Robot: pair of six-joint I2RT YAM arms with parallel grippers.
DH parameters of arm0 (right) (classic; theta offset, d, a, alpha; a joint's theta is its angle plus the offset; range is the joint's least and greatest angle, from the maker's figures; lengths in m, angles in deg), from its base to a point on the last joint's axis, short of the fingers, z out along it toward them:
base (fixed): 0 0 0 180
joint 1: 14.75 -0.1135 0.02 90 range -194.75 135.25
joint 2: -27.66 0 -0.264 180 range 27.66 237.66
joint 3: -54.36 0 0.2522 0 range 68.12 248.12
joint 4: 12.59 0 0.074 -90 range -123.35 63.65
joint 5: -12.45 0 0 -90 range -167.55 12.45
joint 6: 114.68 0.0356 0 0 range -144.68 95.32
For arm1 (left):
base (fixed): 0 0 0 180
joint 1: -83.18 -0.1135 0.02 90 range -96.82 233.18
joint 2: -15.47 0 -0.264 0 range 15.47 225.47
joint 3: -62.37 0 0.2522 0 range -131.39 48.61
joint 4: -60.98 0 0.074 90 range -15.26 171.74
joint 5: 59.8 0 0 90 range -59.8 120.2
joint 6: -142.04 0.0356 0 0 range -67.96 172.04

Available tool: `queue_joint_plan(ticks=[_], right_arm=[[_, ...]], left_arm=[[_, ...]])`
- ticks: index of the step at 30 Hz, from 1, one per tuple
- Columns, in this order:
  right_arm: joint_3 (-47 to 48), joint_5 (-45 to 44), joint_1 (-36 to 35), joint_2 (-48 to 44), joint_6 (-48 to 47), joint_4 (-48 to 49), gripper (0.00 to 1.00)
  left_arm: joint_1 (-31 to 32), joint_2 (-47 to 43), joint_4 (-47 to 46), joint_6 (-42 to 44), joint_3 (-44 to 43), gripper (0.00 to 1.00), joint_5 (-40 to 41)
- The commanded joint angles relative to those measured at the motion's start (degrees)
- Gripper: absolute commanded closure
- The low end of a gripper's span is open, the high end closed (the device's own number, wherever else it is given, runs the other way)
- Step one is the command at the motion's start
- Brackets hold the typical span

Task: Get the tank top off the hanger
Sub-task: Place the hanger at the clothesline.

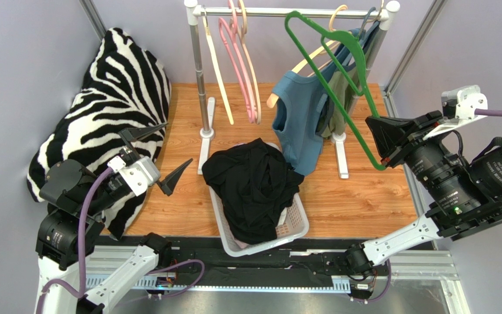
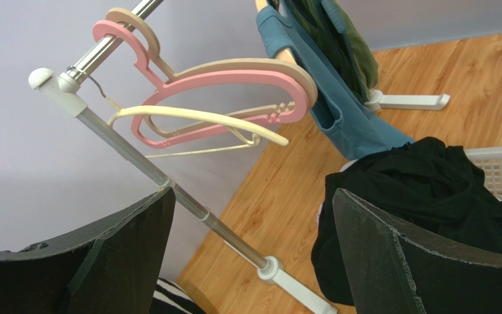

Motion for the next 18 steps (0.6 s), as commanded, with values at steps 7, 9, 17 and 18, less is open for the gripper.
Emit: queue_joint_plan(ticks=[7, 9, 17, 18], right_arm=[[-2.3, -7.6, -6.4, 5.3, 16.2, -3.5, 1.0], [-1.6, -9.0, -6.6, 6.3, 16.8, -3.5, 1.0], [-13.0, -16.2, -6.8, 0.6, 10.1, 12.4, 1.0], [-13.9, -17.2, -6.8, -0.1, 10.1, 13.4, 1.0]], left_arm=[[-0.2, 0.1, -0.9, -0.3, 0.7, 0.01, -2.2], [-0.2, 0.0, -1.1, -0.4, 1.2, 0.01, -2.6], [-0.2, -0.7, -1.7, -0.6, 2.0, 0.01, -3.6], [-0.2, -0.8, -1.7, -0.8, 2.1, 0.01, -3.7]])
